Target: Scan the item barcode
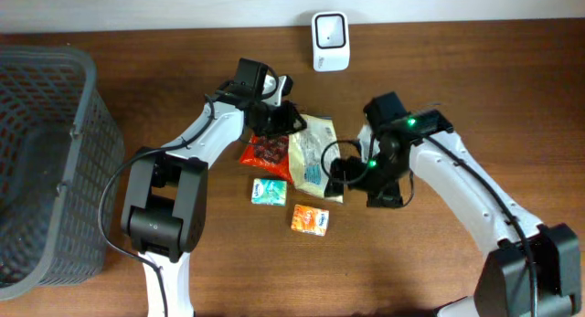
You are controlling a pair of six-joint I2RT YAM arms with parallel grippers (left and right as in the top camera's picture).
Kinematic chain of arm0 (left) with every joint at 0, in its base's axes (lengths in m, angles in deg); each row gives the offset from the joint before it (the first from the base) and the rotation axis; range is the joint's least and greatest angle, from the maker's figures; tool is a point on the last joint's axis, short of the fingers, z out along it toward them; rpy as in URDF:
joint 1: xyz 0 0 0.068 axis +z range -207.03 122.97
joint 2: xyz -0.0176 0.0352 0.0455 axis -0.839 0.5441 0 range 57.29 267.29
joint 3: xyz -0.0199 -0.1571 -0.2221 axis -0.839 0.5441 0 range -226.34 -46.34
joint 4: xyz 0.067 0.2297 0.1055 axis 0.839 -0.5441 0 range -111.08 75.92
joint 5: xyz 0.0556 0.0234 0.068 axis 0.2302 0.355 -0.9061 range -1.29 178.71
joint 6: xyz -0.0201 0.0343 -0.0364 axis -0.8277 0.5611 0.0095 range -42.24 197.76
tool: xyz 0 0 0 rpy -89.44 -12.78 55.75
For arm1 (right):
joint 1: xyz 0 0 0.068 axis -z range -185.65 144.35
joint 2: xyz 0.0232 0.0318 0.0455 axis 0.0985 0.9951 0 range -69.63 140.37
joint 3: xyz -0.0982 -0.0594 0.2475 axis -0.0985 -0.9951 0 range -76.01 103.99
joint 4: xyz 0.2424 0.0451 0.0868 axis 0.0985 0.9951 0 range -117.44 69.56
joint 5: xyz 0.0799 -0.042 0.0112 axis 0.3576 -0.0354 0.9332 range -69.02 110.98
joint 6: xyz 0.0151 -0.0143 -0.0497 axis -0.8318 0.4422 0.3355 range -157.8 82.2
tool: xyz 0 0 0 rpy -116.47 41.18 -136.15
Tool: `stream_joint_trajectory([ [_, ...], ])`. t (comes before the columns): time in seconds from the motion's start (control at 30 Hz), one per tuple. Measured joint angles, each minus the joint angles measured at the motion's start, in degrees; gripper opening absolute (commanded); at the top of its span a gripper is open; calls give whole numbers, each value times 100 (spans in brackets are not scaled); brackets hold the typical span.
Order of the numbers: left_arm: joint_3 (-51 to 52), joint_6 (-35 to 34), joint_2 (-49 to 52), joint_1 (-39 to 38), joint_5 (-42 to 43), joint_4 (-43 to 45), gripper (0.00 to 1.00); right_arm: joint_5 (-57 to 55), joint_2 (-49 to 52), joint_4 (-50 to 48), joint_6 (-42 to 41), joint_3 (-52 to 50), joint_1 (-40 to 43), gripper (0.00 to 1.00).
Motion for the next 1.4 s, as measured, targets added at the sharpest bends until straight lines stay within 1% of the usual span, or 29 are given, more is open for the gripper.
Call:
stream_joint_trajectory([
  [0.1, 0, -22, 2, 22, -214, 9, 0, 177, 0, -640, -63, -413, 0, 99],
  [0.17, 0, -256, 0, 234, -260, 35, 0, 199, -13, -1154, -273, -581, 0, 99],
  [0.2, 0, -468, 0, 409, -275, 66, 0, 236, -22, -1799, -540, -879, 0, 99],
  [0.23, 0, -765, 0, 643, -299, 74, 0, 236, -20, -2037, -702, -1014, 0, 96],
  [0.3, 0, -1097, 2, 887, -341, 92, 0, 260, -15, -3008, -1097, -1322, 0, 91],
  [0.33, 0, -1248, 2, 935, -352, 87, 0, 273, 7, -3521, -1314, -1394, -7, 88],
  [0.4, 0, -1462, 0, 911, -306, 15, 0, 275, 142, -4367, -1753, -1434, -98, 88],
  [0.47, -7, -1534, 2, 826, -247, -179, 0, 343, 654, -5053, -2428, -1451, -262, 87],
  [0.5, -7, -1543, 2, 796, -238, -195, 0, 422, 833, -5248, -2573, -1458, -280, 87],
  [0.53, -7, -1545, 0, 780, -229, -208, 0, 503, 944, -5274, -2754, -1462, -282, 86],
  [0.57, -7, -1545, 0, 778, -227, -216, 0, 568, 1016, -5268, -2970, -1467, -284, 82],
  [0.63, -7, -1545, 0, 778, -227, -216, 0, 612, 1047, -5241, -3348, -1467, -284, 83],
  [0.7, -7, -1547, 0, 774, -315, -232, 0, 868, 1054, -5171, -3539, -1467, -284, 87],
  [0.73, -7, -1563, 0, 772, -382, -236, 0, 988, 1054, -5160, -3633, -1467, -284, 86],
  [0.77, -7, -1565, 0, 772, -424, -236, 1, 960, 1054, -5158, -3733, -1467, -284, 77],
  [0.8, -7, -1565, 0, 772, -444, -238, 7, 885, 1054, -5158, -3799, -1467, -284, 66],
  [0.83, -7, -1565, 0, 772, -450, -264, 14, 756, 1054, -5176, -3832, -1467, -284, 51],
  [0.9, -11, -1617, 0, 769, -494, -505, 18, 339, 1054, -5193, -3814, -1467, -243, 22],
  [1.0, -11, -1447, 0, 772, -511, -772, 19, 50, 1054, -5427, -3353, -1467, 214, 20],
  [1.03, -11, -1353, 0, 772, -514, -872, 17, 35, 1054, -5434, -3167, -1464, 376, 20],
  [1.07, -11, -1191, 0, 774, -562, -1075, 7, -11, 1054, -5381, -2686, -1445, 776, 19],
  [1.1, -26, -1106, 0, 780, -745, -1305, 4, -28, 1054, -5344, -2439, -1423, 885, 20],
  [1.17, -42, -1010, 0, 874, -1552, -1805, 1, -138, 1064, -4603, -1602, -1051, 1161, 33],
  [1.2, -42, -933, 0, 925, -1862, -1832, 2, -339, 1075, -4186, -1217, -728, 1252, 36],
  [1.27, -24, -870, -85, 933, -2079, -1849, 4, -1163, 1161, -2382, -719, 195, 1266, 40],
  [1.3, -17, -828, -358, 929, -2122, -1829, 5, -1604, 1172, -1679, -400, 850, 1266, 40],
  [1.33, -17, -807, -577, 925, -2133, -1770, 6, -1788, 1167, -1362, -238, 1353, 1266, 30],
  [1.37, -20, -789, -1043, 874, -2120, -1602, 6, -1810, 1161, -1340, -125, 1661, 1266, 14],
  [1.4, -24, -782, -1266, 780, -2044, -1423, 6, -1631, 1158, -1537, -31, 1727, 1263, 4],
])
